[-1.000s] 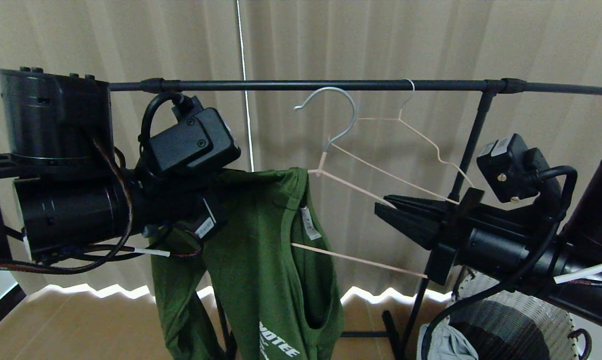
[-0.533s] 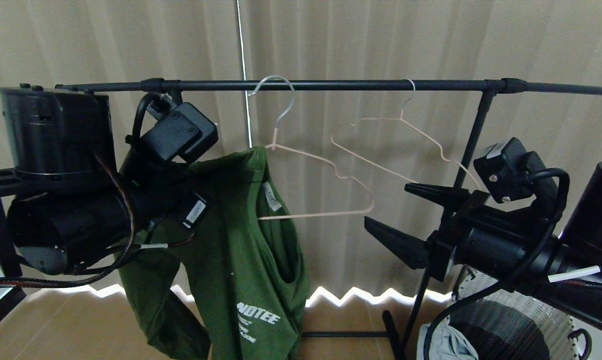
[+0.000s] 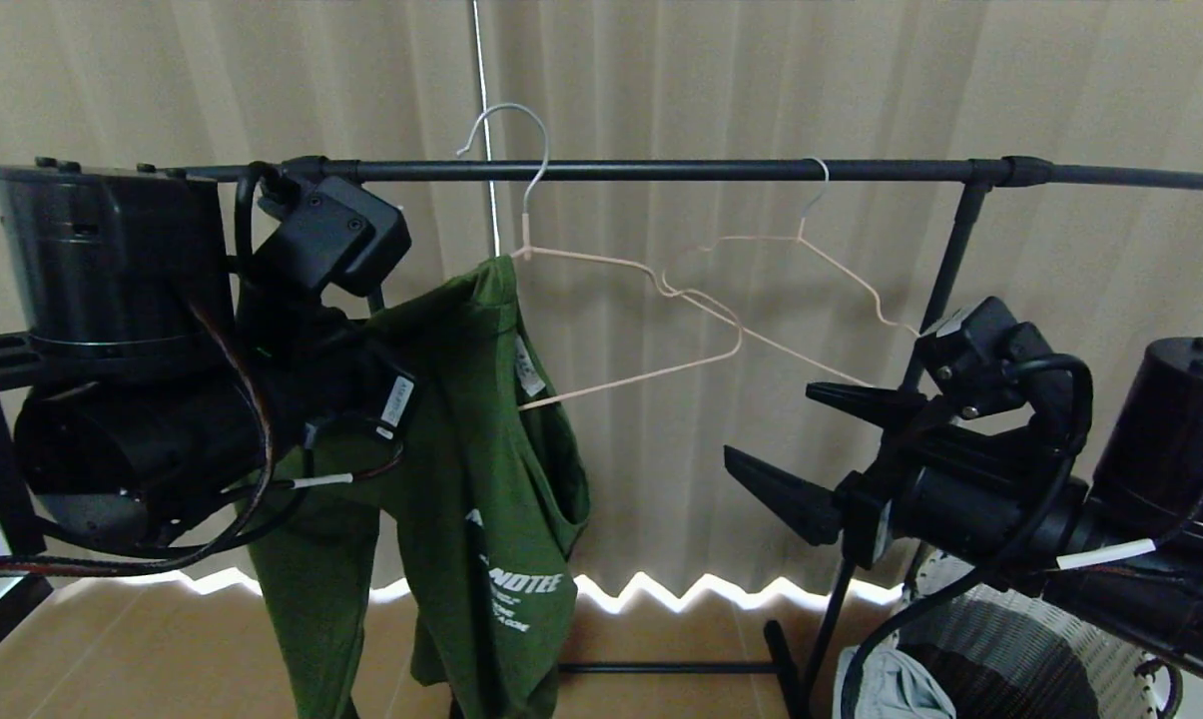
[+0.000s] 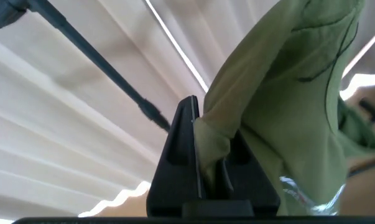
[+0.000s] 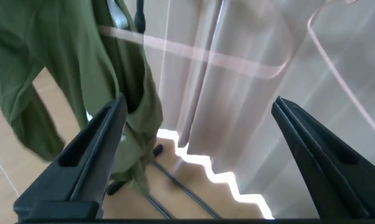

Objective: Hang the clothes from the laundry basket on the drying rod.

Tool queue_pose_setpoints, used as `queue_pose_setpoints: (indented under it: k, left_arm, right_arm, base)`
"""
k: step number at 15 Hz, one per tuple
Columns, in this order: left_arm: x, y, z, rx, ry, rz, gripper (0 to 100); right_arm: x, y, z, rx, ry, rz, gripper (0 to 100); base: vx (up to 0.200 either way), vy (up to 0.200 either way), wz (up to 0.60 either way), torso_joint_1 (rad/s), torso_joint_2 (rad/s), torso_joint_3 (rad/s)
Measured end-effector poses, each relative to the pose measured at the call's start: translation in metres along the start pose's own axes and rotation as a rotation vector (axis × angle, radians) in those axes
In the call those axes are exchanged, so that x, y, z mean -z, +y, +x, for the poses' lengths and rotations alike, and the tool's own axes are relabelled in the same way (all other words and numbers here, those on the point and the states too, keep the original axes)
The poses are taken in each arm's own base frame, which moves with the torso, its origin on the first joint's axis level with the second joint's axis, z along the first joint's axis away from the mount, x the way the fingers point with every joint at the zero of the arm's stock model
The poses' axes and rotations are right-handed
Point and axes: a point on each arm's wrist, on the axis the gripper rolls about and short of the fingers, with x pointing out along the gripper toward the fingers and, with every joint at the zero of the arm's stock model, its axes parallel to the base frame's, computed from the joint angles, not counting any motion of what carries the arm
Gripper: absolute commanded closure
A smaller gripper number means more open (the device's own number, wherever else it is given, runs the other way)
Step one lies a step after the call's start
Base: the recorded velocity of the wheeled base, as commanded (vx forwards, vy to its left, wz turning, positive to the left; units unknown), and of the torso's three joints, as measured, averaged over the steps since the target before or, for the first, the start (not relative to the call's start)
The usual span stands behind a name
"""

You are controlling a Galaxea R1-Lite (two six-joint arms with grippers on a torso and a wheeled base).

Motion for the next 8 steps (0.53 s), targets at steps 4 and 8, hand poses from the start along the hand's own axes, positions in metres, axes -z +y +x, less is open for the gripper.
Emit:
queue_pose_setpoints:
  k: [4,8]
  left_arm:
    - [-0.007,-0.001,-0.001,-0.002,-0.047,-0.053,100]
    - [-0.008,-0.004,-0.003,0.009,-0.053,-0.058,100]
  right_arm:
    - [0.000,0.011,0.013,-0.037,0.012,0.057,0]
    - [0.001,0.016,0.026,-0.043,0.017,0.108,0]
  base:
    - [0.000,0.000,0.00,0.000,0.00,0.000]
    - [0.000,0.000,0.00,0.000,0.00,0.000]
